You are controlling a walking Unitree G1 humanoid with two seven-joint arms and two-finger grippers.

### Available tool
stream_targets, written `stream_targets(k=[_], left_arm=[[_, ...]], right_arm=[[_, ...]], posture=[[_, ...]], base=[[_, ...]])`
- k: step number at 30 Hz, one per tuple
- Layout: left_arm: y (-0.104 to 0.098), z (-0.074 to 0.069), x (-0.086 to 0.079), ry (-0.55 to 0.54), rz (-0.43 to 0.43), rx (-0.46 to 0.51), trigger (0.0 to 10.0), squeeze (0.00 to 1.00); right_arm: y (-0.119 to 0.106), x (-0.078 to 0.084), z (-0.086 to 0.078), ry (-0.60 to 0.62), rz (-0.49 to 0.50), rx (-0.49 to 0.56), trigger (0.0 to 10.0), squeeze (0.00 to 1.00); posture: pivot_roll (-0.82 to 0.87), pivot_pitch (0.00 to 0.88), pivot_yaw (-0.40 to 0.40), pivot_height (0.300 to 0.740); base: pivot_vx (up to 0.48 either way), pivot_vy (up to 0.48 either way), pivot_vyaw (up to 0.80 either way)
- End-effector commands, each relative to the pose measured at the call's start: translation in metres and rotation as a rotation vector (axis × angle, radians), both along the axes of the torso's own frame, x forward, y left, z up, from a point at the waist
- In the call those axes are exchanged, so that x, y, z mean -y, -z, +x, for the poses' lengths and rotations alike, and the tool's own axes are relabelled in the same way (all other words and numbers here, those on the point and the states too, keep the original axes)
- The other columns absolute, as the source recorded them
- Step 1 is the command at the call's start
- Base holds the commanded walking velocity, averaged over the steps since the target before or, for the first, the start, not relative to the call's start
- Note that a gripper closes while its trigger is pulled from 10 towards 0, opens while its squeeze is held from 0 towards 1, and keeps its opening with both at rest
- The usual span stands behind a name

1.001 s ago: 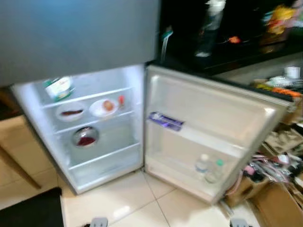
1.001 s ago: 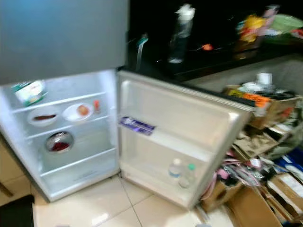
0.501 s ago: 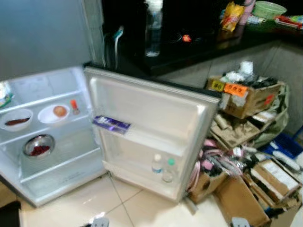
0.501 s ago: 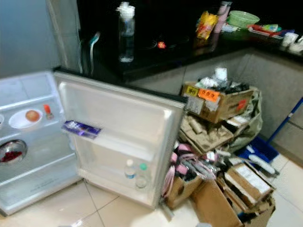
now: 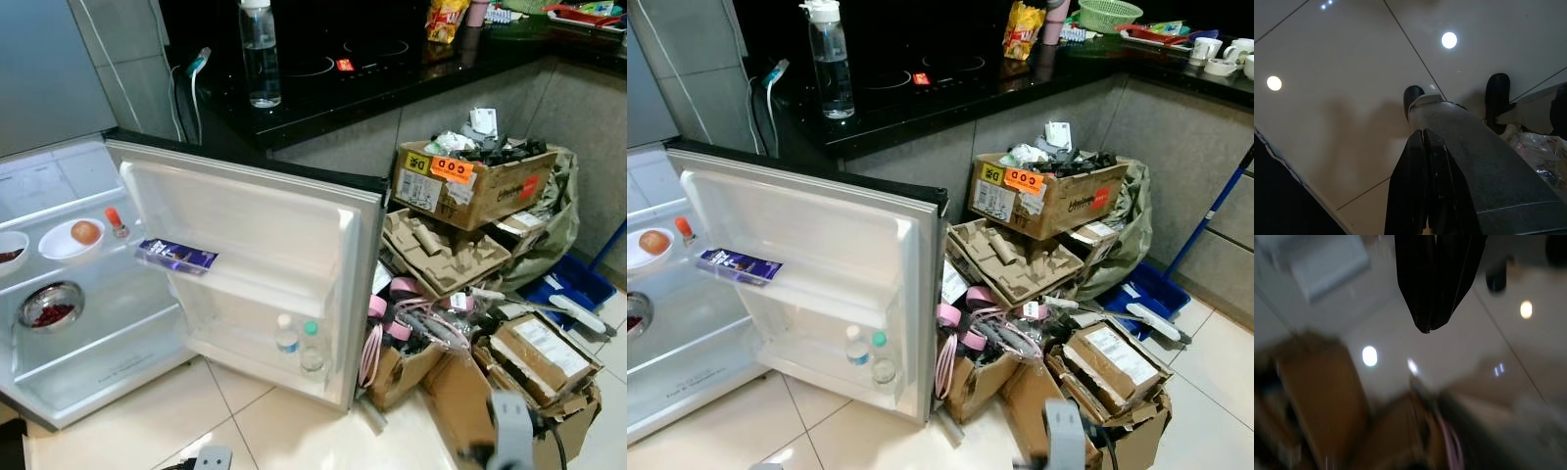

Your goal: Restocking fridge

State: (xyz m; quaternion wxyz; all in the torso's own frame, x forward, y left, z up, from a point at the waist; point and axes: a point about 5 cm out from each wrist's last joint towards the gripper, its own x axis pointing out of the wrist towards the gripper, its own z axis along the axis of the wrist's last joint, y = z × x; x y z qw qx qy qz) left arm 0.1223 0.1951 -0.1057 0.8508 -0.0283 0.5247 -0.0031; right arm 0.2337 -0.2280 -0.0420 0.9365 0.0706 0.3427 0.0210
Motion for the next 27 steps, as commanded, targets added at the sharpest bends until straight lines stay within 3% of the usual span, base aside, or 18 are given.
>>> stream_targets(k=[1, 2, 4, 5, 9, 12, 15, 16, 17, 18, 22, 27], left_arm=[[0.003, -0.012, -0.002, -0.009, 0.002, -0.044, 10.0, 0.0], [0.004, -0.012, -0.002, -0.011, -0.001, -0.044, 10.0, 0.0], [0.004, -0.012, -0.001, -0.013, -0.004, -0.045, 10.0, 0.0], [0.004, -0.012, -0.001, -0.013, -0.007, -0.046, 10.0, 0.0], [0.004, -0.013, 0.002, -0.01, -0.015, -0.051, 10.0, 0.0], [0.004, -0.013, 0.003, -0.008, -0.017, -0.051, 10.0, 0.0], [0.004, -0.012, 0.005, -0.003, -0.02, -0.049, 10.0, 0.0], [0.004, -0.012, 0.005, -0.003, -0.02, -0.049, 10.0, 0.0], [0.004, -0.011, 0.006, -0.002, -0.021, -0.049, 10.0, 0.0], [0.004, -0.011, 0.006, -0.003, -0.021, -0.048, 10.0, 0.0], [0.004, -0.011, 0.006, -0.006, -0.025, -0.048, 10.0, 0.0], [0.005, -0.012, 0.007, -0.006, -0.026, -0.048, 10.0, 0.0]], right_arm=[[-0.02, 0.01, 0.021, 0.053, 0.024, 0.113, 10.0, 0.0], [-0.035, 0.014, 0.037, 0.081, 0.044, 0.185, 10.0, 0.0], [-0.051, 0.018, 0.052, 0.107, 0.066, 0.258, 10.0, 0.0], [-0.071, 0.012, 0.071, 0.08, 0.137, 0.352, 10.0, 0.0], [-0.093, -0.003, 0.09, -0.003, 0.223, 0.454, 10.0, 0.0], [-0.102, -0.015, 0.096, -0.084, 0.278, 0.5, 10.0, 0.0], [-0.122, -0.052, 0.108, -0.322, 0.376, 0.584, 10.0, 0.0], [-0.122, -0.052, 0.108, -0.322, 0.376, 0.584, 10.0, 0.0], [-0.129, -0.07, 0.113, -0.404, 0.38, 0.599, 10.0, 0.0], [-0.132, -0.077, 0.117, -0.42, 0.358, 0.596, 10.0, 0.0], [-0.147, -0.084, 0.129, -0.372, 0.338, 0.619, 10.0, 0.0], [-0.15, -0.082, 0.133, -0.336, 0.324, 0.618, 10.0, 0.0]], posture=[[-0.1, 0.0, -0.02, 0.74], [-0.1, 0.0, -0.02, 0.74], [-0.1, 0.0, -0.02, 0.74], [-0.1, 0.0, -0.02, 0.74], [-0.1, 0.0, -0.02, 0.74], [-0.1, 0.0, -0.026, 0.74], [-0.11, 0.0, -0.028, 0.74], [-0.11, 0.0, -0.028, 0.74], [-0.11, 0.0, -0.028, 0.74], [-0.1, 0.0, -0.031, 0.74], [-0.1, 0.0, -0.031, 0.74], [-0.1, 0.0, -0.029, 0.74]], base=[[0.0, 0.0, 0.0], [0.0, 0.0, 0.0], [0.0, 0.0, 0.0], [0.0, 0.0, 0.0], [0.0, 0.0, 0.0], [0.0, 0.0, 0.0], [0.0, 0.0, 0.0], [0.0, 0.0, 0.0], [0.0, 0.0, 0.0], [0.0, 0.0, 0.0], [0.0, 0.0, 0.0], [0.0, 0.0, 0.0]])
